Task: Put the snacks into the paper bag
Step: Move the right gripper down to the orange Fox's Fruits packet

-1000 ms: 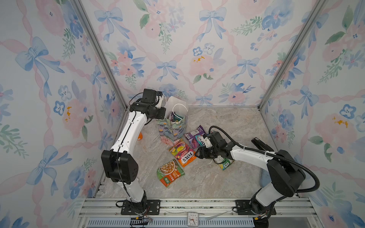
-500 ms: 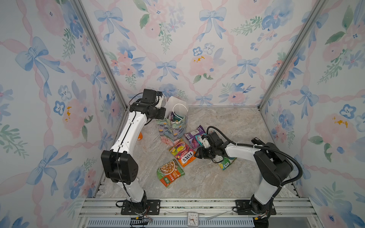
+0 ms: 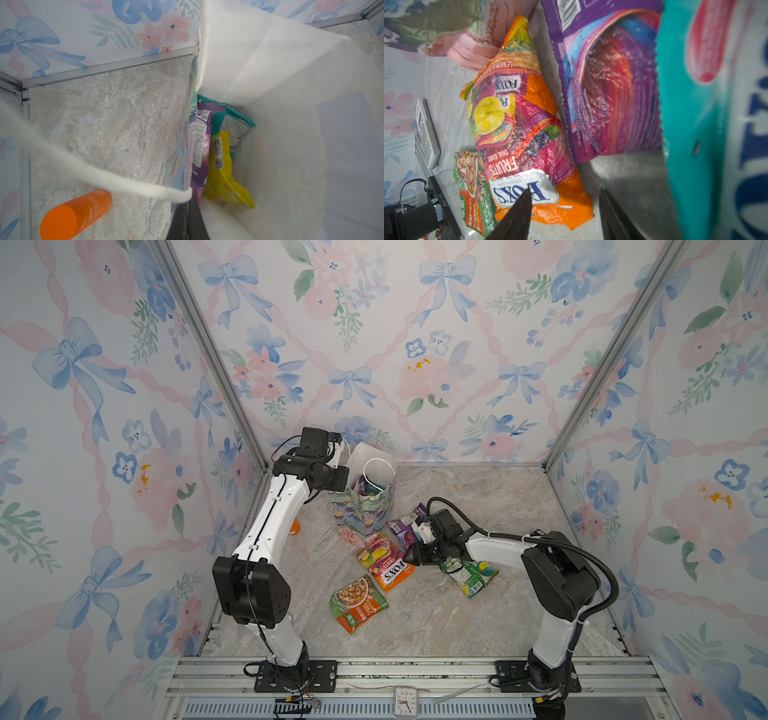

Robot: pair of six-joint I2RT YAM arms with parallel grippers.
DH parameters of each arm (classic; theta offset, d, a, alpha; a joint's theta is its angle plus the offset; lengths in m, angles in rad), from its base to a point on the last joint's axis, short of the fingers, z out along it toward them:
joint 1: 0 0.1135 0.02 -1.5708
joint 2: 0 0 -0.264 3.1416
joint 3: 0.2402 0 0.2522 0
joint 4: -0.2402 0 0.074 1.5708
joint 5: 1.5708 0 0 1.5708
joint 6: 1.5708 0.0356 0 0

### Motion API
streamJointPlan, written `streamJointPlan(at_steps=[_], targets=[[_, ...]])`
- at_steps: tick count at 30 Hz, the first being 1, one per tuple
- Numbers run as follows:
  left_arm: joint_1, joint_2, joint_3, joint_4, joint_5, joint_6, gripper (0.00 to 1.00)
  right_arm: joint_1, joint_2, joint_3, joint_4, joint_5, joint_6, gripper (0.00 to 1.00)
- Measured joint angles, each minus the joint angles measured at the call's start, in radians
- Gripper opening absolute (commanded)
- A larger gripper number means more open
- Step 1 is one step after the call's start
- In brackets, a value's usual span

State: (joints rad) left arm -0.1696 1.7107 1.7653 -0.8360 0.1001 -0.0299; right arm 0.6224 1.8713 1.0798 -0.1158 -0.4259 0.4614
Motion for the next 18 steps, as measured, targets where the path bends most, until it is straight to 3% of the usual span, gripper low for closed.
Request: streamJointPlan(at_steps=[18], targets=[[0.0,-0.001,-0.002,0.001,0.0,0.0,0.0,0.092,-0.1,-0.099,-0.027,-0.041,-0.034,0.53]])
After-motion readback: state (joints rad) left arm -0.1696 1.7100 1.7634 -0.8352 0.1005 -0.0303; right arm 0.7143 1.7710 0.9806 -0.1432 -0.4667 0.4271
